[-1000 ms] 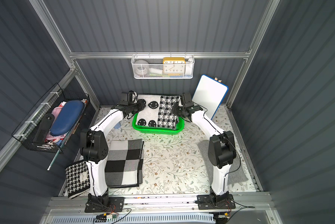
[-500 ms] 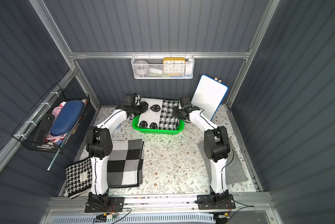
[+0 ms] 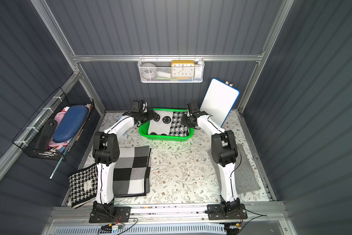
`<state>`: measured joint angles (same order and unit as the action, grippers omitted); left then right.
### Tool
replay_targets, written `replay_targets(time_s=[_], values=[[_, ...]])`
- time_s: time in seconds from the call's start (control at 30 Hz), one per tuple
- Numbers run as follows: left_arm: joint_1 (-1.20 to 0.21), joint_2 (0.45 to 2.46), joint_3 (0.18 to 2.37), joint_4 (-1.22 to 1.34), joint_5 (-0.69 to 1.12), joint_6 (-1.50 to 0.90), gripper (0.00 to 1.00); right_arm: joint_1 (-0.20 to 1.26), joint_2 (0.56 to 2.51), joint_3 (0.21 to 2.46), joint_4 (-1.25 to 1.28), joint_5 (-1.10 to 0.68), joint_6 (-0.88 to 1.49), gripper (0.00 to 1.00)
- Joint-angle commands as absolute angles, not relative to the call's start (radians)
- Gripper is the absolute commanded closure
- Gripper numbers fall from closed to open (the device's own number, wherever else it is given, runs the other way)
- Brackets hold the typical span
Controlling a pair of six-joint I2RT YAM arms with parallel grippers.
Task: Put the folded scarf in the basket
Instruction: Place the scarf in the basket, then move the scarf to the center of the board.
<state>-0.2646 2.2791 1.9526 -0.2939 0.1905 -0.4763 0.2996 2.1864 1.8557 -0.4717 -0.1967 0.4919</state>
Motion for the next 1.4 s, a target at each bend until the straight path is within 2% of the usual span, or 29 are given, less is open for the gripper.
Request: replay_targets(time_s=[0.0,0.13,0.33,0.5,0.77,0.97,1.17,1.37], values=[[-0.252,2.239,2.025,-0.287,0.223,-0.459,0.12,0.29,2.158,1.901,-0.535,-0.19,0.474,0.4],[-0.259,2.169,2.034,-0.282,0.248,-0.463,0.01,0.291,2.094,1.89,-0.57,-0.189,0.473,0.35],[-0.306,2.033,1.995,-0.294,0.268,-0.467,0.01,0.312,1.948,1.799,-0.604,-0.189,0.473,0.34],[-0.403,1.886,1.908,-0.289,0.25,-0.477,0.01,0.363,1.757,1.61,-0.579,-0.183,0.49,0.34],[-0.51,1.579,1.551,-0.201,0.264,-0.561,0.01,0.512,1.404,1.224,-0.493,-0.123,0.593,0.35],[-0.538,1.383,1.281,-0.24,0.216,-0.612,0.01,0.623,1.238,1.02,-0.424,-0.082,0.718,0.35],[-0.538,1.2,0.996,-0.266,0.142,-0.69,0.01,0.773,1.246,0.898,-0.329,-0.009,0.818,0.35],[-0.538,1.094,0.789,-0.301,0.102,-0.773,0.01,0.889,1.431,0.895,-0.176,-0.004,0.891,0.35]])
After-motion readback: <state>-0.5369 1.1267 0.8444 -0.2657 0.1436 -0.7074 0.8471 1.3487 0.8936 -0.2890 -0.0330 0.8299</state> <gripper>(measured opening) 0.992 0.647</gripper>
